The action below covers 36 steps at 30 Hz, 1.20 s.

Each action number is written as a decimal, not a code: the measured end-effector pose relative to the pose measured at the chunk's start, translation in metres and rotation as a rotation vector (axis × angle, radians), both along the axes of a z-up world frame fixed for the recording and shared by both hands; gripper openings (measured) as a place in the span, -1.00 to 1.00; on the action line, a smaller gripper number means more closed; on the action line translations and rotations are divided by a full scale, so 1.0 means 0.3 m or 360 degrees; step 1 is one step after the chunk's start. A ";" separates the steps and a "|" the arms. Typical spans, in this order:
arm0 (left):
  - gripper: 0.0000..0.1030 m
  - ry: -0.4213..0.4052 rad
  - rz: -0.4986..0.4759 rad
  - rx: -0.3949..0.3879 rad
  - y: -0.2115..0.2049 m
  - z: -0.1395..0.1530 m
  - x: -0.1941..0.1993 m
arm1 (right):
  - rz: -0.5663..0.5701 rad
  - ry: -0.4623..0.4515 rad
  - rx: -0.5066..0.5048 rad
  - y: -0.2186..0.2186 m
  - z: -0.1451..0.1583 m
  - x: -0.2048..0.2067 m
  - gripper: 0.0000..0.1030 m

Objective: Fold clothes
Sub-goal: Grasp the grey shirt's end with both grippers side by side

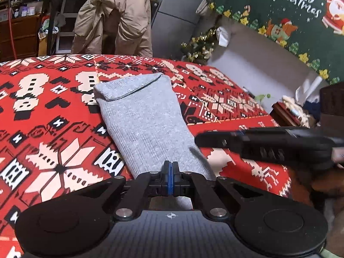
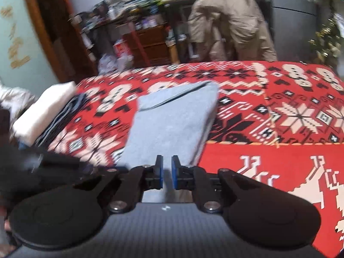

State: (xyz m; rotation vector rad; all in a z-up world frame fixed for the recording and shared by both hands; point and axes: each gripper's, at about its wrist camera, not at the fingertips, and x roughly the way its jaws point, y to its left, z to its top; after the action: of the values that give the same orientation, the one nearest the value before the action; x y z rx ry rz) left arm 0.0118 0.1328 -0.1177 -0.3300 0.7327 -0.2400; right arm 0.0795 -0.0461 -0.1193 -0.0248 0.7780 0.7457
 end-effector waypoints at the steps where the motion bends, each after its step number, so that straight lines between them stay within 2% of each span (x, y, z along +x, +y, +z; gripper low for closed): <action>1: -0.98 0.0013 0.0003 -0.0011 0.004 -0.007 -0.001 | -0.0032 0.0002 0.0013 -0.006 -0.003 0.014 -0.65; 2: -0.98 0.0026 0.0007 -0.0021 0.008 -0.013 -0.003 | -0.0060 0.0013 0.0027 -0.014 -0.009 0.028 -0.48; 5: -0.98 0.0046 0.0053 -0.0064 0.031 0.006 -0.019 | -0.0117 0.0064 0.0054 -0.025 -0.032 0.075 -0.43; 6: -0.87 0.0041 0.0082 -0.0086 0.042 0.016 -0.018 | -0.0136 0.0080 0.0064 -0.025 -0.039 0.089 -0.43; 8: -0.51 0.0029 0.0139 -0.0129 0.064 0.036 -0.017 | -0.0166 0.0105 0.0094 -0.022 -0.049 0.118 -0.26; 9: -0.20 0.0026 0.0173 -0.0153 0.077 0.044 -0.013 | -0.0180 0.0119 0.0116 -0.019 -0.054 0.135 -0.20; 11: -0.16 0.0039 0.0288 -0.0223 0.119 0.039 0.032 | -0.0214 0.0142 0.0153 -0.011 -0.062 0.169 0.05; 18: -0.10 0.0134 0.0538 -0.0409 0.233 -0.025 0.188 | -0.0297 0.0223 0.0228 0.018 -0.101 0.278 0.07; 20: -0.09 0.0174 0.0571 -0.0424 0.247 -0.048 0.207 | -0.0321 0.0262 0.0238 0.020 -0.116 0.298 0.07; 23: -0.10 0.0169 0.0565 -0.0470 0.252 -0.063 0.211 | -0.0337 0.0319 0.0264 0.020 -0.139 0.318 0.07; 27: -0.29 0.0165 0.0534 -0.0505 0.235 -0.074 0.219 | -0.0331 0.0324 0.0273 0.033 -0.154 0.326 0.04; 28: -0.40 0.0166 0.0529 -0.0508 0.230 -0.077 0.224 | -0.0330 0.0319 0.0269 0.038 -0.156 0.326 0.00; 31: -0.51 0.0158 0.0535 -0.0491 0.213 -0.086 0.232 | -0.0319 0.0347 0.0282 0.052 -0.163 0.328 -0.31; 34: -0.70 0.0109 0.0553 -0.0449 0.199 -0.076 0.219 | -0.0307 0.0303 0.0282 0.062 -0.151 0.315 -0.56; 36: -0.74 0.0080 0.0559 -0.0398 0.185 -0.055 0.209 | -0.0289 0.0256 0.0274 0.072 -0.133 0.299 -0.64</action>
State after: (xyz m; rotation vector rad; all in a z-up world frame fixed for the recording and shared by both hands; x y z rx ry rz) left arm 0.0744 0.1884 -0.1341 -0.6966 0.6823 0.0112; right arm 0.1693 -0.0246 -0.1593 0.2608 0.8541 0.6446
